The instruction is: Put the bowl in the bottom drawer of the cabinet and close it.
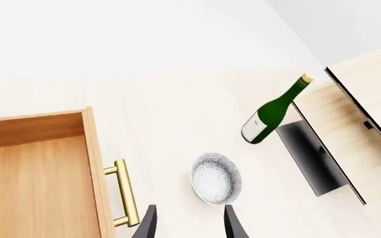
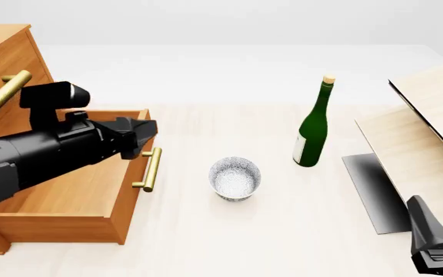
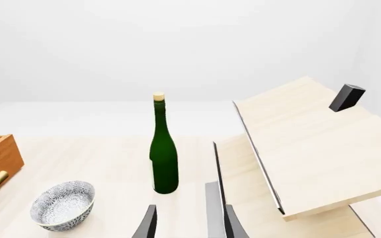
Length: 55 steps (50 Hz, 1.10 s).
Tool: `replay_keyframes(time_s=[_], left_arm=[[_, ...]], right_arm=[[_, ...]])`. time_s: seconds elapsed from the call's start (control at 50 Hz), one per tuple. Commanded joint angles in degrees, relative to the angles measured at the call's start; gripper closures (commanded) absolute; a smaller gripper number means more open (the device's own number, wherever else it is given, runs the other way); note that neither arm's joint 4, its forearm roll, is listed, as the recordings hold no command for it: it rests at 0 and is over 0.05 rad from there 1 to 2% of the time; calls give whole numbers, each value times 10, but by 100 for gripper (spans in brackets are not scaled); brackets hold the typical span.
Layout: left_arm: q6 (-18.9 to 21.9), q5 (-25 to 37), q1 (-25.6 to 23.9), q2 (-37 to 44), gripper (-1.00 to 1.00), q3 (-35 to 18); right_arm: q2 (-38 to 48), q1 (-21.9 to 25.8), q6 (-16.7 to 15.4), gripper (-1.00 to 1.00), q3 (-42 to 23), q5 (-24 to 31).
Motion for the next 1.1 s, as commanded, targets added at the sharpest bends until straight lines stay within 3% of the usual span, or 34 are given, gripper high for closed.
replay_keyframes(time_s=[0.02,0.58,1.1], left_arm=[[-19,-20,-15,35,-100,-14],[-54,-67,-23,127,-100,-46],[-62,-101,-15,225,-100,-82]], right_arm=[[0,0,1,-100,0,0],[1,1,1,-100,0,0],[1,1,1,-100,0,0]])
